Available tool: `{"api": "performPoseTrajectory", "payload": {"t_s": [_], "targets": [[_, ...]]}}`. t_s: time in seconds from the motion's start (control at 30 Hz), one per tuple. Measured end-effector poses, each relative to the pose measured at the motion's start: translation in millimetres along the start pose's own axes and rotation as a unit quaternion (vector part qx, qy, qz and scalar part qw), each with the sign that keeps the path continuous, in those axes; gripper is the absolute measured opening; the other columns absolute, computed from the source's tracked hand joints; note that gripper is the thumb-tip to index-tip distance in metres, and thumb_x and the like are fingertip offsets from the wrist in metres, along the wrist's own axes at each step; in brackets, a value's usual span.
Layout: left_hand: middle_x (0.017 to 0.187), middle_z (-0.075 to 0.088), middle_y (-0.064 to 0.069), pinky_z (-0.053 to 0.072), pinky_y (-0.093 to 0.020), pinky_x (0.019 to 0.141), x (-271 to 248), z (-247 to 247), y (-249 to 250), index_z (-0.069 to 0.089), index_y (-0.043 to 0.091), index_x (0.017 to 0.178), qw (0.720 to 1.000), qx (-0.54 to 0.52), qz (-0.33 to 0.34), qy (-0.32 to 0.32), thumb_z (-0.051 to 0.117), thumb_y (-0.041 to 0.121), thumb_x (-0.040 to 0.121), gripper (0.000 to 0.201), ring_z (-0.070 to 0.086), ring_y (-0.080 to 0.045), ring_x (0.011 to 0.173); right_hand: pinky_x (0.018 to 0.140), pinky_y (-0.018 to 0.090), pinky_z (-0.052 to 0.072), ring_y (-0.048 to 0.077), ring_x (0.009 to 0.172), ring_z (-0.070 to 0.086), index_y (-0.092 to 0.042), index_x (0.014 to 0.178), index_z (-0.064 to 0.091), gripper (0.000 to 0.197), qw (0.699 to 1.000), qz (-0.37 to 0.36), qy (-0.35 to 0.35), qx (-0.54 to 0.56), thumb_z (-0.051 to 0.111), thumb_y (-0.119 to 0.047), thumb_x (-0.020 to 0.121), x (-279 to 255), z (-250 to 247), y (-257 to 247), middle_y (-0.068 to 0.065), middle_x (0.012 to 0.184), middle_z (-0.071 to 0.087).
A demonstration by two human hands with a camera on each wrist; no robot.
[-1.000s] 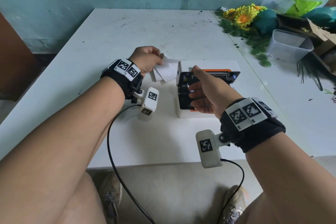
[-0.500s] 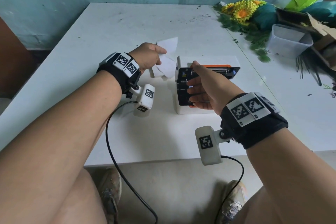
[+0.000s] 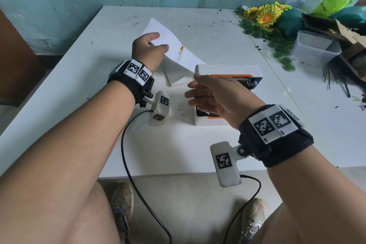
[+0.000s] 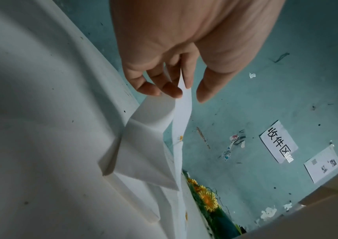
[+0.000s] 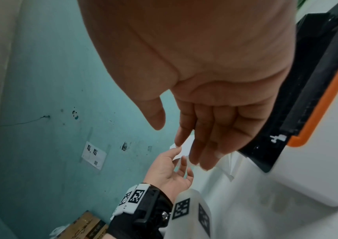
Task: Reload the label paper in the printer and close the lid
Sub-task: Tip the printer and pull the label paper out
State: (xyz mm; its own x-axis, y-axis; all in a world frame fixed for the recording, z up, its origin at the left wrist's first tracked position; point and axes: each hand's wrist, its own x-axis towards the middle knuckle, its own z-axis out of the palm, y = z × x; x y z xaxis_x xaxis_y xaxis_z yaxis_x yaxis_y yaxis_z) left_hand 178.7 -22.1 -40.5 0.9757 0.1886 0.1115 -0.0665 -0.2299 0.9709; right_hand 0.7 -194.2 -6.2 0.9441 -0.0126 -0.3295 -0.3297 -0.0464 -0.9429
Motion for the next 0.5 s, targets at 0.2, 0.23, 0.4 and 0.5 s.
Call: {"api": "performPoseTrajectory", "payload": {"t_s": [0.2, 0.23, 0.4, 0.5], "targets": [[0.105, 0.075, -0.013, 0.061, -0.026, 0.076, 1, -2, 4, 0.076, 0.002, 0.120, 0.979, -0.173, -0.091, 0.058, 0.062, -0.004, 0.093, 0.030, 0.070, -0.024, 0.087, 0.114, 0.048, 0.053, 0.036, 0.108, 0.079, -0.018, 0.101, 0.073, 0.023, 1.000, -0.004, 0.000, 0.005, 0.061, -0.035, 0.110, 3, 1, -2, 0.018, 0.127, 0.080], [0.107, 0.076, -0.017, 0.064, -0.034, 0.081, 2, -5, 6, 0.077, 0.000, 0.113, 0.961, -0.236, -0.134, 0.059, 0.054, -0.008, 0.093, 0.031, 0.073, -0.030, 0.092, 0.114, 0.048, 0.053, 0.032, 0.106, 0.079, -0.018, 0.101, 0.073, 0.023, 1.000, -0.002, -0.003, 0.005, 0.061, -0.035, 0.110, 3, 1, -2, 0.017, 0.127, 0.080], [0.117, 0.071, -0.025, 0.061, -0.056, 0.095, 1, -17, 13, 0.069, 0.004, 0.101, 0.909, -0.334, -0.247, 0.034, 0.033, -0.007, 0.095, 0.038, 0.072, -0.038, 0.097, 0.110, 0.046, 0.055, 0.034, 0.121, 0.077, -0.019, 0.106, 0.073, 0.021, 0.999, 0.013, -0.030, 0.023, 0.061, -0.036, 0.110, 6, 2, -2, 0.015, 0.126, 0.081], [0.109, 0.072, -0.023, 0.064, -0.050, 0.090, 0, -23, 14, 0.069, 0.007, 0.097, 0.910, -0.306, -0.279, 0.019, 0.032, -0.006, 0.098, 0.039, 0.073, -0.036, 0.090, 0.090, 0.038, 0.059, 0.033, 0.108, 0.080, -0.018, 0.111, 0.071, 0.019, 0.997, 0.017, -0.053, 0.049, 0.063, -0.034, 0.109, 7, 2, -5, 0.015, 0.126, 0.079]]}}
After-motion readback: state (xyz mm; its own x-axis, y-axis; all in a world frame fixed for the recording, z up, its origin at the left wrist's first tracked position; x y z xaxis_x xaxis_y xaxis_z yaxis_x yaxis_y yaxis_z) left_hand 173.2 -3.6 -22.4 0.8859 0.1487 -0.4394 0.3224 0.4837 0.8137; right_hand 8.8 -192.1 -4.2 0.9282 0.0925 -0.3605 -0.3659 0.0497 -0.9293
